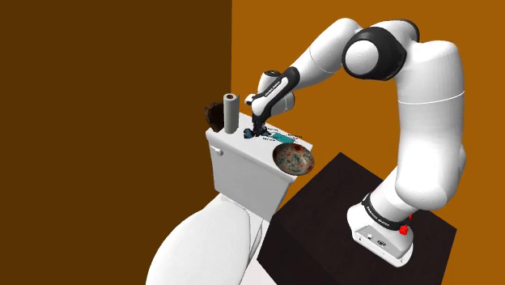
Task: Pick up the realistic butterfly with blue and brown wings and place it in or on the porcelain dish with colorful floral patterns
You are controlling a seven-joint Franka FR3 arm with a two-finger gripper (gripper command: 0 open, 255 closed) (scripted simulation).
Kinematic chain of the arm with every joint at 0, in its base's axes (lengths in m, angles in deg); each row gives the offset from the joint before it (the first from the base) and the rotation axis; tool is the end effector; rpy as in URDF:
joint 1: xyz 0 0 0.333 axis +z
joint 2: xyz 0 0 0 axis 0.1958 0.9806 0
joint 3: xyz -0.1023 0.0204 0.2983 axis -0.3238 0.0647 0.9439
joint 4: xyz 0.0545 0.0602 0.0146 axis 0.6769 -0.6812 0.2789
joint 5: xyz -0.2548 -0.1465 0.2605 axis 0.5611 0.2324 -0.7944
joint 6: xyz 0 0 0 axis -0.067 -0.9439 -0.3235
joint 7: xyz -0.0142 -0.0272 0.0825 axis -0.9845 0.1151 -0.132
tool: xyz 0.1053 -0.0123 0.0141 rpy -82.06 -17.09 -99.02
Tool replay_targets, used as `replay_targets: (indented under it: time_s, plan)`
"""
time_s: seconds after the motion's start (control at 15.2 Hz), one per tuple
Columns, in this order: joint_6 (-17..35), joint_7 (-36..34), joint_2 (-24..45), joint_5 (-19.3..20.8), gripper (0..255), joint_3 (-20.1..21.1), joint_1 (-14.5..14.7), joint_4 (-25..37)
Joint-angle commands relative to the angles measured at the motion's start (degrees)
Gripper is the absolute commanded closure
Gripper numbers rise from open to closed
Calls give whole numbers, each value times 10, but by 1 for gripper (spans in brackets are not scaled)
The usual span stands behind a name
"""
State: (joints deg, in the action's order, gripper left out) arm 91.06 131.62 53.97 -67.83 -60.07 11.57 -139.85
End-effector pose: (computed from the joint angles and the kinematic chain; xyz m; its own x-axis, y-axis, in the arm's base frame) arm 0.6028 -0.0280 0.1519 0.3588 0.9312 0.0640 0.9285 -0.3631 0.0781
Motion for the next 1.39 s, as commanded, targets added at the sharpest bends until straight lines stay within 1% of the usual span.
replay_targets:
  time_s: [0.0, 1.32]
  plan:
    - [-8, -1, -10, 1, 255, -2, 1, -4]
    - [-121, -21, -135, 23, 255, -19, 13, -16]
